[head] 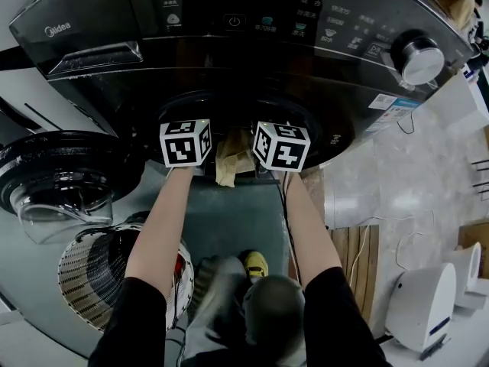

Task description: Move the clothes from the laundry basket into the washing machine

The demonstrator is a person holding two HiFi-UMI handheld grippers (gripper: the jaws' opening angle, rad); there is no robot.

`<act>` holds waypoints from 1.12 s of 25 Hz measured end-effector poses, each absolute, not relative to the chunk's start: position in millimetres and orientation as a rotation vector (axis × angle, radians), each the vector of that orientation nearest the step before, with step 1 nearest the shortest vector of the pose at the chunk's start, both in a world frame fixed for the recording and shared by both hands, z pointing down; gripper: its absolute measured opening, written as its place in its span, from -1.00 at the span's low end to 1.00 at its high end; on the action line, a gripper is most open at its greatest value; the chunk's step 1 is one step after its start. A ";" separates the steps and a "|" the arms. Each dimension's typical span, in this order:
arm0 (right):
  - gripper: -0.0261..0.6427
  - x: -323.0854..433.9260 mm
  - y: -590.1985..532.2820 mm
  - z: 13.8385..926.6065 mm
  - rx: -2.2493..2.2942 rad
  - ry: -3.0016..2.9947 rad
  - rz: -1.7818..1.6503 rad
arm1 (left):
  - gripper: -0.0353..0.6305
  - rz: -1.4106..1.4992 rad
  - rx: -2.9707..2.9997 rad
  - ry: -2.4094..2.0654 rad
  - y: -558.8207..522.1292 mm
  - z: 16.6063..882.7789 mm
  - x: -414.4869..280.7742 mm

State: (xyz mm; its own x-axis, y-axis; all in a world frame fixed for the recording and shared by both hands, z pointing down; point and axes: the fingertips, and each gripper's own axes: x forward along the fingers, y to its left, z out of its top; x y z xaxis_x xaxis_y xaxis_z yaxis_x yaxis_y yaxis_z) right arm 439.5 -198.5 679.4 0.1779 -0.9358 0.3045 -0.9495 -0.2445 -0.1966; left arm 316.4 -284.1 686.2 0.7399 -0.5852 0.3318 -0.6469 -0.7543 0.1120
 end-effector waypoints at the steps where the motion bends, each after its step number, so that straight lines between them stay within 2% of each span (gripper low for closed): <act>1: -0.07 439.7 -197.4 679.2 2.385 -1.903 0.570 | -0.23 0.402 2.726 -0.981 -284.1 683.9 315.8; 3: -0.12 440.6 -194.9 678.7 2.396 -1.889 0.568 | -0.29 0.390 2.730 -0.988 -283.6 681.7 314.6; 6: -0.32 439.9 -190.4 677.8 2.407 -1.896 0.575 | -0.44 0.378 2.727 -0.994 -280.5 681.9 313.2; 8: -0.36 437.2 -187.0 677.9 2.409 -1.914 0.586 | -0.54 0.368 2.730 -0.994 -277.5 682.4 311.3; 11: -0.59 437.0 -180.6 676.5 2.424 -1.890 0.562 | -0.70 0.359 2.735 -1.010 -275.0 681.5 306.3; 14: -0.91 438.2 -172.8 669.7 2.444 -1.861 0.510 | -0.86 0.355 2.740 -1.019 -269.8 677.9 304.1; 28: -0.91 407.2 -117.4 635.5 2.304 -1.841 0.429 | -0.86 0.477 2.690 -0.992 -218.9 652.7 281.2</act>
State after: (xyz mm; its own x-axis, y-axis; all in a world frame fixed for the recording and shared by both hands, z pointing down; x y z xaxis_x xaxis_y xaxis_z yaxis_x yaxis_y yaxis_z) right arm 407.2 -117.4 635.5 0.2007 -0.9257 0.3207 -0.9720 -0.2289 -0.0525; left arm 281.2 -218.9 652.7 0.7171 -0.5848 0.3791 -0.6614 -0.7426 0.1054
